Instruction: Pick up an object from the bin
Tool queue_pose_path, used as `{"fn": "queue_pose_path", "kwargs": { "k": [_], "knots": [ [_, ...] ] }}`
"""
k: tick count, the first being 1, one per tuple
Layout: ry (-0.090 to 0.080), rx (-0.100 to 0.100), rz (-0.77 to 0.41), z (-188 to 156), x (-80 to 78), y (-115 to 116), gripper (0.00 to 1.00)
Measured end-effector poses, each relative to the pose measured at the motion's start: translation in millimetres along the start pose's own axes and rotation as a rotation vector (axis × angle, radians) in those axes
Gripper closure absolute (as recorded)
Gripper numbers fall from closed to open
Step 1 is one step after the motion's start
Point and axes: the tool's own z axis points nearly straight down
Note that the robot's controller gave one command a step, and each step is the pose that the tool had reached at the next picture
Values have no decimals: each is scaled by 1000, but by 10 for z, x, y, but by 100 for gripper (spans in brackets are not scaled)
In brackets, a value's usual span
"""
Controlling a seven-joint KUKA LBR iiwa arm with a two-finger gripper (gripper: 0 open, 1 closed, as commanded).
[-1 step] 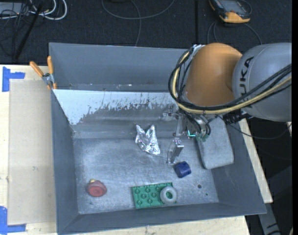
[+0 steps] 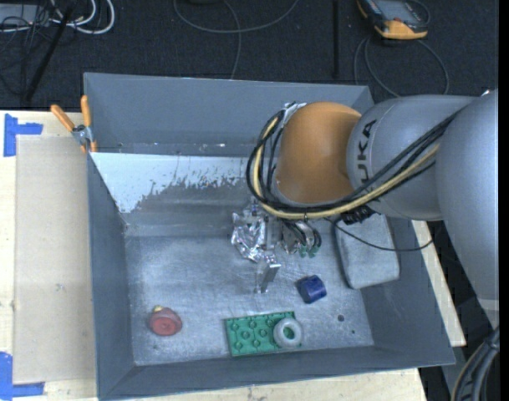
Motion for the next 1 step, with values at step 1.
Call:
{"fn": "queue_pose_path", "kwargs": {
  "k": [1],
  "knots": [
    [-10,2,-103,291,-133,-448,0]
  ]
}}
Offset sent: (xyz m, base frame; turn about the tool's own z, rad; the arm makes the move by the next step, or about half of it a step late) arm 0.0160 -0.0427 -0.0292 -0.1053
